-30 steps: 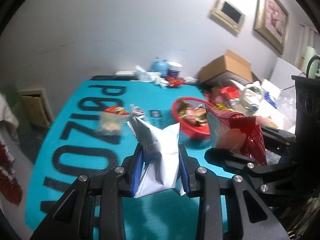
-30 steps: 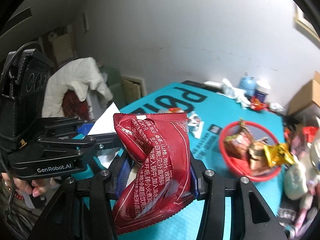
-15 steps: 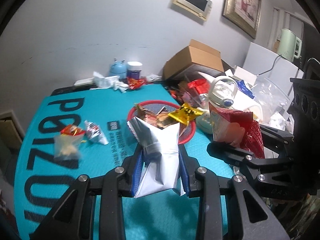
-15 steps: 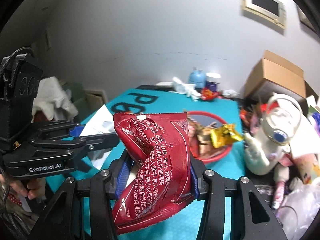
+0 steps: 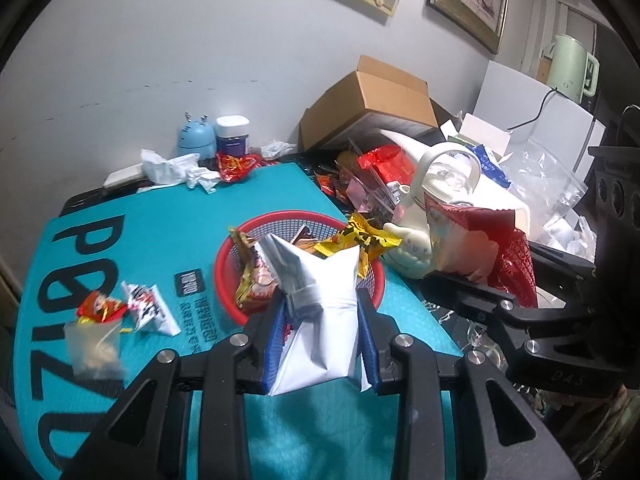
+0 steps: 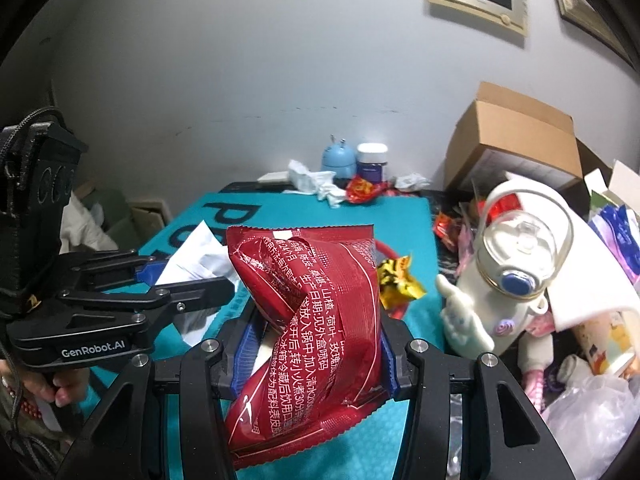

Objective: Organize snacks
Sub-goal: 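Open both tools to drop the white and dark red packets into the basket, then move both open tools toward the clear cracker bag and candies, then grasp the clear cracker bag with the left tool while the right tool reaches the white candy packet, then close the right tool on the white printed candy packet and lift it, then carry the cracker bag and white packet over the red basket with both tools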

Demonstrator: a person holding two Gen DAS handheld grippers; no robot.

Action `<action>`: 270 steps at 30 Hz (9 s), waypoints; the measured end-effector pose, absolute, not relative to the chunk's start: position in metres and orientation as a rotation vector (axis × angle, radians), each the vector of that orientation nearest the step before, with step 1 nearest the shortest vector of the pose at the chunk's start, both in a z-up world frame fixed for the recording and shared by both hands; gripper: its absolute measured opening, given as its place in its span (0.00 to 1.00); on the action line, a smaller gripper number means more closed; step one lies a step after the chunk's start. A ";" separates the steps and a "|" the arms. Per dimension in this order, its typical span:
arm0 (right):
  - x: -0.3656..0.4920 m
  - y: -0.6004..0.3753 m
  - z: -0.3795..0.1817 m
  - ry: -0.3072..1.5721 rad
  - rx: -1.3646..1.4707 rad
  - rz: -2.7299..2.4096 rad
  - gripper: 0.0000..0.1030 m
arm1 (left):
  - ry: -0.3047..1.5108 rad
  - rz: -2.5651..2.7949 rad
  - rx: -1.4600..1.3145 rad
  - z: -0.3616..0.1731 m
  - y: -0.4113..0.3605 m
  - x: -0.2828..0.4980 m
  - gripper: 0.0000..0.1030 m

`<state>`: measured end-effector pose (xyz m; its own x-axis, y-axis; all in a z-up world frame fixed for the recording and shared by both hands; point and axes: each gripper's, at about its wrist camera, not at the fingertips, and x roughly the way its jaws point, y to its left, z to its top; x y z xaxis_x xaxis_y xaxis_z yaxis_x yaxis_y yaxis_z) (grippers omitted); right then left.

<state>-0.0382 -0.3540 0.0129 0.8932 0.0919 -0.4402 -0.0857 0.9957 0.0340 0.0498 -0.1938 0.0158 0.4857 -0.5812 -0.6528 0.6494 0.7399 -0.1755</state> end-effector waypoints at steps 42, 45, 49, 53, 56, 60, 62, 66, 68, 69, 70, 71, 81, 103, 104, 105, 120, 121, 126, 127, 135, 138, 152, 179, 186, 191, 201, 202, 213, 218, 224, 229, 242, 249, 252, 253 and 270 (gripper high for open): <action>0.073 -0.354 0.004 0.534 -0.001 0.027 0.59 | 0.832 -0.557 0.067 -0.010 -0.170 0.117 0.52; 0.075 -0.354 -0.001 0.561 0.006 0.023 0.59 | 0.834 -0.551 0.064 -0.009 -0.167 0.116 0.52; 0.070 -0.353 0.003 0.555 -0.001 0.023 0.59 | 0.824 -0.553 0.059 -0.006 -0.166 0.114 0.52; 0.062 -0.350 0.011 0.534 -0.008 0.026 0.59 | 0.802 -0.553 0.054 0.003 -0.163 0.108 0.52; 0.055 -0.347 0.018 0.516 -0.012 0.032 0.59 | 0.780 -0.548 0.051 0.011 -0.160 0.102 0.52; 0.044 -0.340 0.028 0.491 -0.024 0.048 0.59 | 0.749 -0.535 0.046 0.023 -0.152 0.093 0.52; 0.037 -0.334 0.033 0.477 -0.036 0.059 0.59 | 0.736 -0.528 0.042 0.028 -0.147 0.087 0.52; 0.022 -0.320 0.040 0.455 -0.067 0.089 0.59 | 0.703 -0.509 0.027 0.040 -0.136 0.074 0.52; 0.015 -0.313 0.043 0.444 -0.075 0.104 0.59 | 0.685 -0.496 0.024 0.046 -0.129 0.066 0.52; 0.012 -0.310 0.045 0.440 -0.079 0.113 0.59 | 0.676 -0.490 0.023 0.049 -0.126 0.061 0.52; 0.008 -0.305 0.047 0.434 -0.084 0.128 0.59 | 0.665 -0.480 0.021 0.052 -0.123 0.056 0.52; 0.004 -0.302 0.048 0.429 -0.088 0.138 0.59 | 0.658 -0.474 0.020 0.054 -0.120 0.052 0.52; -0.014 -0.259 0.047 0.408 -0.138 0.260 0.61 | 0.632 -0.378 -0.019 0.065 -0.080 0.022 0.52; 0.053 -0.183 0.005 0.530 -0.182 0.455 0.61 | 0.737 -0.174 -0.069 0.028 0.001 0.048 0.52; 0.057 -0.182 0.003 0.536 -0.181 0.453 0.61 | 0.743 -0.176 -0.070 0.026 0.002 0.051 0.52; 0.061 -0.182 0.001 0.543 -0.180 0.450 0.61 | 0.752 -0.181 -0.073 0.022 0.002 0.056 0.52; 0.113 -0.194 -0.038 0.640 -0.180 0.380 0.61 | 0.900 -0.310 -0.140 -0.047 -0.010 0.122 0.52; 0.115 -0.195 -0.039 0.643 -0.179 0.378 0.61 | 0.908 -0.317 -0.140 -0.050 -0.012 0.126 0.52; 0.125 -0.200 -0.046 0.654 -0.179 0.367 0.61 | 0.924 -0.334 -0.119 -0.062 -0.018 0.143 0.52; 0.126 -0.201 -0.047 0.653 -0.179 0.366 0.61 | 0.926 -0.337 -0.113 -0.064 -0.019 0.145 0.52; 0.130 -0.208 -0.051 0.662 -0.160 0.365 0.61 | 0.943 -0.347 -0.047 -0.079 -0.035 0.161 0.54; 0.131 -0.209 -0.053 0.665 -0.157 0.363 0.61 | 0.938 -0.341 -0.034 -0.082 -0.038 0.164 0.69; 0.142 -0.205 -0.060 0.673 -0.202 0.343 0.61 | 0.978 -0.309 -0.097 -0.111 -0.022 0.175 0.70; 0.180 -0.188 -0.094 0.716 -0.197 0.293 0.36 | 0.928 -0.201 -0.052 -0.115 0.009 0.159 0.70; 0.157 -0.190 -0.096 0.737 -0.201 0.288 0.34 | 0.923 -0.226 -0.080 -0.115 0.008 0.135 0.70; 0.127 -0.192 -0.100 0.761 -0.212 0.305 0.34 | 0.938 -0.255 -0.100 -0.112 0.004 0.105 0.70; 0.057 -0.187 -0.113 0.791 -0.274 0.366 0.34 | 0.976 -0.310 -0.096 -0.107 -0.006 0.048 0.69; 0.053 -0.188 -0.114 0.799 -0.263 0.380 0.34 | 0.984 -0.315 -0.088 -0.106 -0.008 0.043 0.69; 0.031 -0.187 -0.120 0.823 -0.232 0.428 0.54 | 1.011 -0.291 -0.074 -0.109 -0.007 0.029 0.68; 0.036 -0.187 -0.119 0.828 -0.219 0.441 0.54 | 1.006 -0.260 -0.049 -0.110 -0.011 0.032 0.69; 0.039 -0.185 -0.120 0.814 -0.233 0.440 0.53 | 0.993 -0.238 -0.058 -0.111 -0.011 0.038 0.69; 0.034 -0.184 -0.121 0.785 -0.256 0.467 0.42 | 0.968 -0.231 -0.046 -0.111 -0.013 0.034 0.65; 0.021 -0.193 -0.114 0.773 -0.194 0.499 0.31 | 0.956 -0.258 -0.105 -0.101 -0.012 0.020 0.60; 0.005 -0.200 -0.105 0.744 -0.164 0.501 0.31 | 0.940 -0.288 -0.110 -0.091 -0.020 0.010 0.60; -0.003 -0.204 -0.101 0.733 -0.154 0.496 0.31 | 0.933 -0.297 -0.109 -0.087 -0.025 0.004 0.60; -0.005 -0.206 -0.100 0.728 -0.151 0.495 0.31 | 0.929 -0.302 -0.108 -0.085 -0.027 0.002 0.60; -0.059 -0.255 -0.072 0.631 -0.070 0.409 0.31 | 0.840 -0.422 -0.060 -0.045 -0.072 -0.027 0.60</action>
